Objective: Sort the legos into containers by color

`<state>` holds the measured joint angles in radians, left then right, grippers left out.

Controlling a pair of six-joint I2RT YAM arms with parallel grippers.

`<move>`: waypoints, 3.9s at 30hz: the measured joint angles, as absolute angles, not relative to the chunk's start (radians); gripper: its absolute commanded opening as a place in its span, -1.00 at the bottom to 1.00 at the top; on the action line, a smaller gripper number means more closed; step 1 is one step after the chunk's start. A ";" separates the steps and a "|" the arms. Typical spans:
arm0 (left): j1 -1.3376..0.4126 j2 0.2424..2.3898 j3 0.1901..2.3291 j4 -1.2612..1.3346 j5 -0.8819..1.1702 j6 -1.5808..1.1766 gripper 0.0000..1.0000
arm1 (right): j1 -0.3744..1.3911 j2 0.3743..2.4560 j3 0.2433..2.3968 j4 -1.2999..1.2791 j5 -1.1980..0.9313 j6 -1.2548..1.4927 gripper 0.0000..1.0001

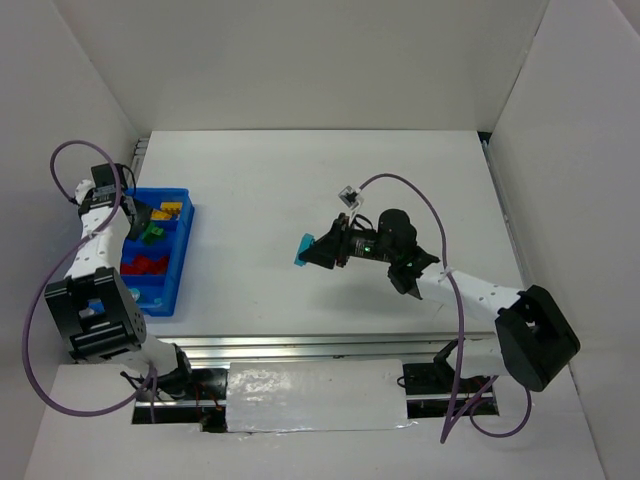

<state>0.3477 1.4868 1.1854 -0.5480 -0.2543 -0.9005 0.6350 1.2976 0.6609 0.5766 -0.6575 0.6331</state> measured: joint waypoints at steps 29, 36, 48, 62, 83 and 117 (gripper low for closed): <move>-0.171 0.963 0.825 0.145 0.792 -0.728 0.99 | 0.636 1.147 0.662 0.471 -0.922 0.587 -0.97; -0.496 0.895 0.770 0.166 0.887 -0.643 0.95 | 0.678 1.113 0.662 0.477 -1.014 0.586 -0.97; -0.561 0.928 0.768 0.162 0.831 -0.585 0.41 | 0.736 1.114 0.689 0.439 -1.008 0.571 -0.97; -0.569 0.946 0.768 0.176 0.841 -0.586 -0.73 | 0.763 1.136 0.732 0.348 -0.903 0.530 -0.96; -0.573 0.882 0.772 0.170 0.851 -0.559 -1.00 | 0.714 1.013 0.645 0.471 -0.913 0.542 0.26; -0.072 1.143 1.195 -0.639 -0.177 -0.676 -1.00 | 0.473 0.885 0.486 0.460 -0.764 0.521 -1.00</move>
